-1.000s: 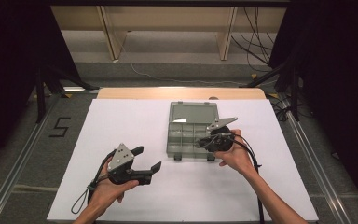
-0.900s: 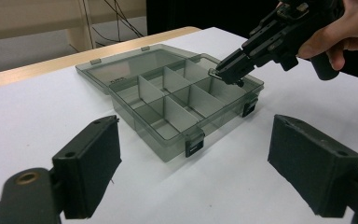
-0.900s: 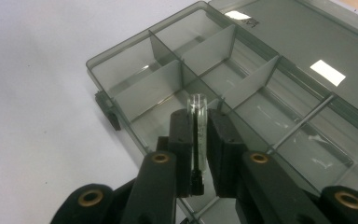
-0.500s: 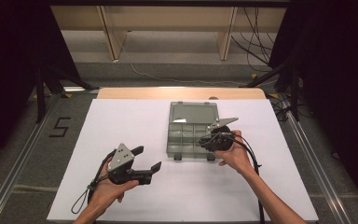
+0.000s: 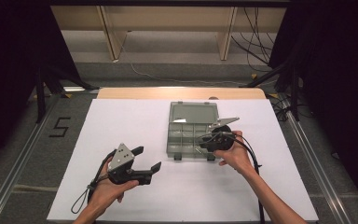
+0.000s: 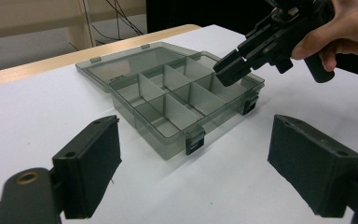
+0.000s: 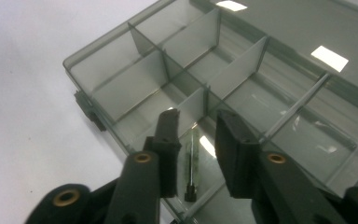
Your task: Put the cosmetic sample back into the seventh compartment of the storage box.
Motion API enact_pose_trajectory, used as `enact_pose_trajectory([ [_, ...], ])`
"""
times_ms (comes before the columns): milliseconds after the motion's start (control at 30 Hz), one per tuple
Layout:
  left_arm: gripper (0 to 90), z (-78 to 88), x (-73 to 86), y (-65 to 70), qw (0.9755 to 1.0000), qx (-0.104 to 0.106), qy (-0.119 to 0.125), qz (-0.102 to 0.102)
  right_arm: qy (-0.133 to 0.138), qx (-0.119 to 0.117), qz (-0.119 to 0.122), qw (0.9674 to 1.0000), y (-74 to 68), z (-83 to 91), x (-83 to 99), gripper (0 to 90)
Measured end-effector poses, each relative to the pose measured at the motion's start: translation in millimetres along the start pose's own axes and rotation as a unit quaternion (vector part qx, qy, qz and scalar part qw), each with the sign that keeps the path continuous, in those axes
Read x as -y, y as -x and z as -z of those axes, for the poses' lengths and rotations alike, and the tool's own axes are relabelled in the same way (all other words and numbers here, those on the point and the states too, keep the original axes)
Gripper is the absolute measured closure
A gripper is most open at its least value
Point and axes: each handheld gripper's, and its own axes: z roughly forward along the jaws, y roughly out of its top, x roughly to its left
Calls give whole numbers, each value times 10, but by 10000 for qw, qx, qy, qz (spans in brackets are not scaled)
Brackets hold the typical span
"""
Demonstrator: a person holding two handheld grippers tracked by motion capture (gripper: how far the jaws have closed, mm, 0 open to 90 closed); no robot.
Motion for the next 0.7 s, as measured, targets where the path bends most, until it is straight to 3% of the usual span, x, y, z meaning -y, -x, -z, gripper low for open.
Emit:
enact_pose_trajectory([
  [33,162,3,-3,-6,10000,-13,-8,-49,-87,-21,10,10000,12,31,-10,669],
  [200,162,4,-5,-4,10000,-73,-24,-41,157,105,-118,9998,62,83,-8,548],
  [233,162,4,-6,-3,10000,-76,-21,-37,107,86,-159,9998,74,113,-12,522],
  [400,162,-13,-9,-1,10000,-48,-6,45,363,100,-86,9993,135,178,-10,425],
  [433,163,-20,-10,-2,10000,-28,-12,40,259,43,-21,9997,155,215,-18,416],
  [500,163,-32,-14,-1,10000,-34,-29,52,307,14,-104,9995,168,246,-16,391],
  [700,163,-79,-38,-29,9998,24,-14,191,443,-53,-45,9990,243,326,-10,345],
])
